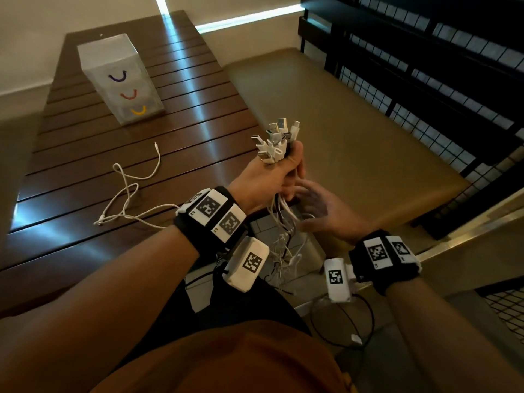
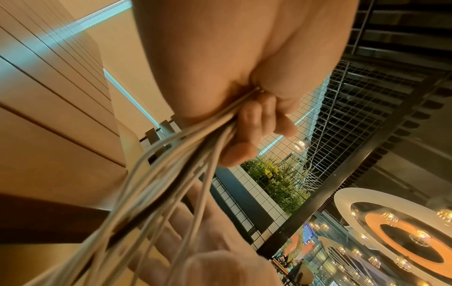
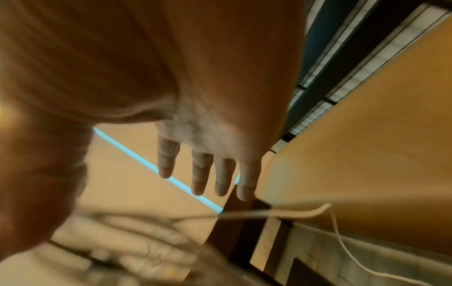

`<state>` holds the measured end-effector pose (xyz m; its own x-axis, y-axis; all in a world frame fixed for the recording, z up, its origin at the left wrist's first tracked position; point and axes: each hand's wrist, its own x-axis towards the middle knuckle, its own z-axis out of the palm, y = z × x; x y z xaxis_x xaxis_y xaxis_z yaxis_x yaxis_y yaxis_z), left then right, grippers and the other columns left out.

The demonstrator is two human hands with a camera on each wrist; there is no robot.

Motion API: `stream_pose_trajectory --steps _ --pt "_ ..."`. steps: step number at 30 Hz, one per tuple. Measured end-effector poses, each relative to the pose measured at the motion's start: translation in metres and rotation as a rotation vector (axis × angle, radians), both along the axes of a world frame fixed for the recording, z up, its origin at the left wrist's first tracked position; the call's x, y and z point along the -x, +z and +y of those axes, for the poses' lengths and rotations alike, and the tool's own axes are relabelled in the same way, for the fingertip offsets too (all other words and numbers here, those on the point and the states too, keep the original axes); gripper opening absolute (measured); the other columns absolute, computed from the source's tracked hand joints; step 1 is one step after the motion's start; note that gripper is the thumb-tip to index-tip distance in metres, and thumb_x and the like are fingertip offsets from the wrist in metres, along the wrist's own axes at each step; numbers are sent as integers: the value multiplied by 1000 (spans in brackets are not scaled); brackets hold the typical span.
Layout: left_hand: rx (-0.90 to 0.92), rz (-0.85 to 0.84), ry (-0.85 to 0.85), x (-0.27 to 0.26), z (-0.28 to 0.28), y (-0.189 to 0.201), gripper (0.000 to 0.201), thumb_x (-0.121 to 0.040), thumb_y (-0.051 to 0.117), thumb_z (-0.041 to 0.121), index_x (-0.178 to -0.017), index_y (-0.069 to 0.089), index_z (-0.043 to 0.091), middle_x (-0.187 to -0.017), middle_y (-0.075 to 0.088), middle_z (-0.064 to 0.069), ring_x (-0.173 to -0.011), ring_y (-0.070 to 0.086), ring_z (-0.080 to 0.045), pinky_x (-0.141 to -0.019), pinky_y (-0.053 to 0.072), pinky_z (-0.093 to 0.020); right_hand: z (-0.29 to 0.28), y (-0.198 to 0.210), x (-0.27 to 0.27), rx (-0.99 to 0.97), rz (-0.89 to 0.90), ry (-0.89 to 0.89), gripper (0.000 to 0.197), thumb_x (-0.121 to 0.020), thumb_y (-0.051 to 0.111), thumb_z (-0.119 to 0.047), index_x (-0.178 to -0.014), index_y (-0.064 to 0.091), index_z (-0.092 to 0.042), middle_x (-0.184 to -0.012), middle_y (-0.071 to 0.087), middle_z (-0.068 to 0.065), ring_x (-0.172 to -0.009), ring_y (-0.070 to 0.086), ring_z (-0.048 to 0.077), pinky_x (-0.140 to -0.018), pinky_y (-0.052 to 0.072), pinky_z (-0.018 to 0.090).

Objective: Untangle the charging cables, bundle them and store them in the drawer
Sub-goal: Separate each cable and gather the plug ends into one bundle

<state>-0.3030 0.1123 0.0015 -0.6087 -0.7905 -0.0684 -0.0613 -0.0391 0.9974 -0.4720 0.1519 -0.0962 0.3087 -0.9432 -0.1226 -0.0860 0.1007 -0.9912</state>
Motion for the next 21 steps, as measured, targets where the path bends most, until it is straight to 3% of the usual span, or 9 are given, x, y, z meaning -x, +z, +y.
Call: stream_pose_trajectory --steps 2,5,8,11,13,15,18,20,21 --pt "-4 14 10 6 3 2 43 -102 35 33 -70 46 8 -49 31 2 -44 27 -13 -49 32 -29 -4 7 -17 30 59 139 57 -70 83 -13 -119 58 -30 -125 60 -6 -119 54 1 -99 44 25" --pt "-57 105 32 11 4 10 43 -103 33 34 -70 42 10 -49 31 2 -44 25 -15 -47 26 -30 -6 -10 -48 74 234 111 12 -79 77 -15 -75 66 -12 -78 68 2 -73 65 13 -71 52 28" --pt "-69 173 57 6 -4 17 42 -103 32 37 -70 40 12 -45 34 7 -39 26 -10 -43 25 -27 -2 -57 -54 -73 245 -91 40 -84 72 -27 -54 48 -14 -50 49 -1 -49 48 12 -57 41 31" --pt "-72 162 69 -2 -5 17 43 -102 31 38 -70 41 12 -43 31 7 -37 24 -9 -39 24 -22 1 -103 -43 -174 432 -152 46 -79 70 -49 -62 52 -11 -58 53 17 -56 56 26 -60 46 41" --pt "-45 113 52 -4 -3 18 43 -102 33 39 -70 44 12 -45 31 7 -37 25 -9 -39 25 -22 1 -127 -38 -255 614 -96 52 -72 70 -60 -72 57 -10 -75 65 18 -73 65 32 -71 52 45" --pt "-12 77 45 -7 -3 20 42 -101 35 38 -71 48 12 -47 31 6 -37 25 -9 -39 24 -22 4 -135 -28 -335 791 38 50 -71 78 -49 -102 63 -12 -100 68 11 -95 65 30 -82 53 42" --pt "0 54 37 -15 -6 21 40 -101 40 34 -70 51 10 -46 28 6 -37 23 -8 -40 18 -23 7 -123 -9 -383 1054 337 74 -67 85 -33 -131 48 -20 -127 60 7 -112 58 29 -91 51 40" --pt "9 13 4 -19 -6 16 36 -98 45 32 -71 52 9 -45 29 7 -36 23 -7 -42 16 -25 -4 -94 2 -381 1049 439 74 -65 86 -34 -128 49 -31 -121 59 -2 -107 58 23 -86 51 36" --pt "1 -8 -16 -20 -4 12 35 -97 46 31 -71 52 9 -45 29 7 -37 23 -7 -42 16 -26 -12 -74 5 -374 983 480 61 -63 86 -34 -116 55 -37 -110 60 -8 -99 58 20 -82 50 34"
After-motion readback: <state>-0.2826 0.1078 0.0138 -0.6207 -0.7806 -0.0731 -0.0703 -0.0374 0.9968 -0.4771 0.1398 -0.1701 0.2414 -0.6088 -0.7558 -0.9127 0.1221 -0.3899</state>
